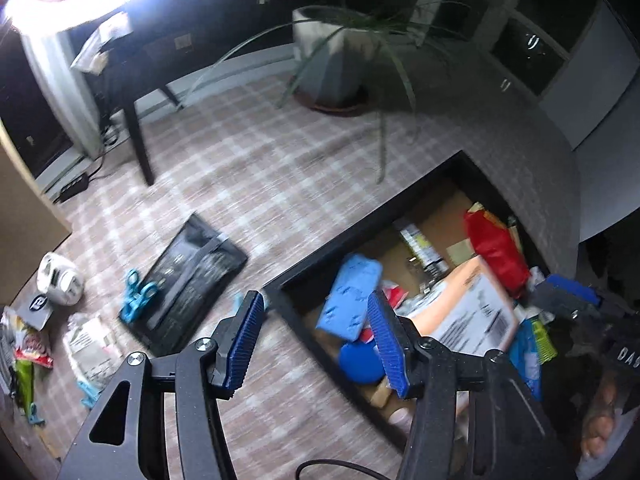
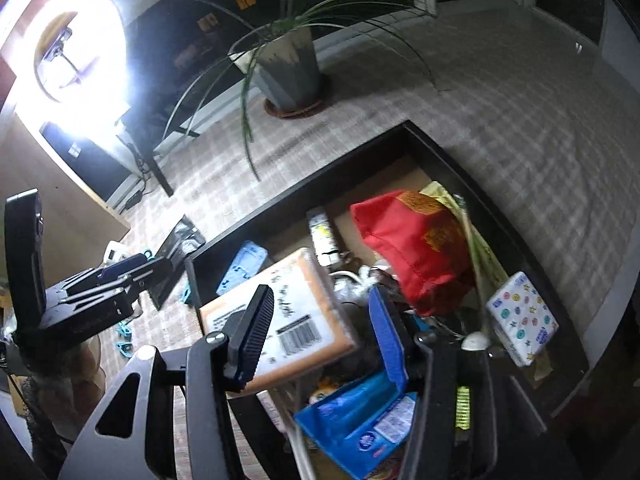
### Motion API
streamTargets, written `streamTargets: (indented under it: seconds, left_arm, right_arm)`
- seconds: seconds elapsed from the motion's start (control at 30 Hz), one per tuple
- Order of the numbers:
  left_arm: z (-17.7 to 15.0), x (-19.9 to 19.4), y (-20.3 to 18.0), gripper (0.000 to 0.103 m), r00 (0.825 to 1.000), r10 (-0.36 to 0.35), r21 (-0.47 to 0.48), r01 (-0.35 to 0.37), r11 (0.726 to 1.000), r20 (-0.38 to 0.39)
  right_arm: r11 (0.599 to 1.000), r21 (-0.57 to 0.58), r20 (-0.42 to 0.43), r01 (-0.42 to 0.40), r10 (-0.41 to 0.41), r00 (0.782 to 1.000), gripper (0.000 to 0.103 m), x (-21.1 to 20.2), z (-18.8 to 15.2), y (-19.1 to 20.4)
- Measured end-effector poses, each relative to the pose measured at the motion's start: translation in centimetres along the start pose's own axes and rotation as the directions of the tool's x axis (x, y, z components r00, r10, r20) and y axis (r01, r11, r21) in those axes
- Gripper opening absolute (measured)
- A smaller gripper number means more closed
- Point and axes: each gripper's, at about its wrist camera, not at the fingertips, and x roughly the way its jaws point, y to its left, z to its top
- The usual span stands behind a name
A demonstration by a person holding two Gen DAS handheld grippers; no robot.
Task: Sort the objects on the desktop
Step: 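Move both grippers back over the tablecloth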
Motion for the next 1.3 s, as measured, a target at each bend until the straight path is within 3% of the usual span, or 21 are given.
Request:
streamTargets:
  seconds: [0.4, 0.67, 0.93, 1.03, 1.3]
  left_arm:
    - [-3.3, -1.0, 10.2, 0.053, 0.995, 0.093, -0.201, -0.096, 0.975, -0.023]
    - [-7.0, -1.8, 18.7, 0.057, 0.986, 0.157, -0.366, -0.169, 0.915, -0.065]
    - [-11.4, -1.6, 22.6, 0.057, 0.984, 0.139, -0.468, -0.177, 0.866, -0.116]
    - [-12.9, -1.4, 23.5, 0.057, 0.985, 0.115, -0.507, -0.166, 0.846, -0.131]
    - [-15.0, -0.2, 24.0, 0.057, 0.981, 0.097, -0.540, -0.174, 0.823, -0.168]
  right_arm:
    - [0.983, -0.171, -0.064, -0.070, 0.060, 0.996, 0.054, 2.5, 0.7, 7.9]
    - [0.949, -0.286, -0.149, -0.131, 0.091, 0.985, 0.055, 5.6, -0.2, 14.3]
    - [0.942, -0.240, -0.297, -0.233, 0.157, 0.942, 0.055, 10.4, -2.3, 18.4]
    - [0.949, -0.210, -0.339, -0.236, 0.156, 0.928, 0.055, 12.3, -3.0, 19.1]
    - [0.973, -0.150, -0.354, -0.174, 0.112, 0.928, 0.055, 15.6, -3.3, 18.7]
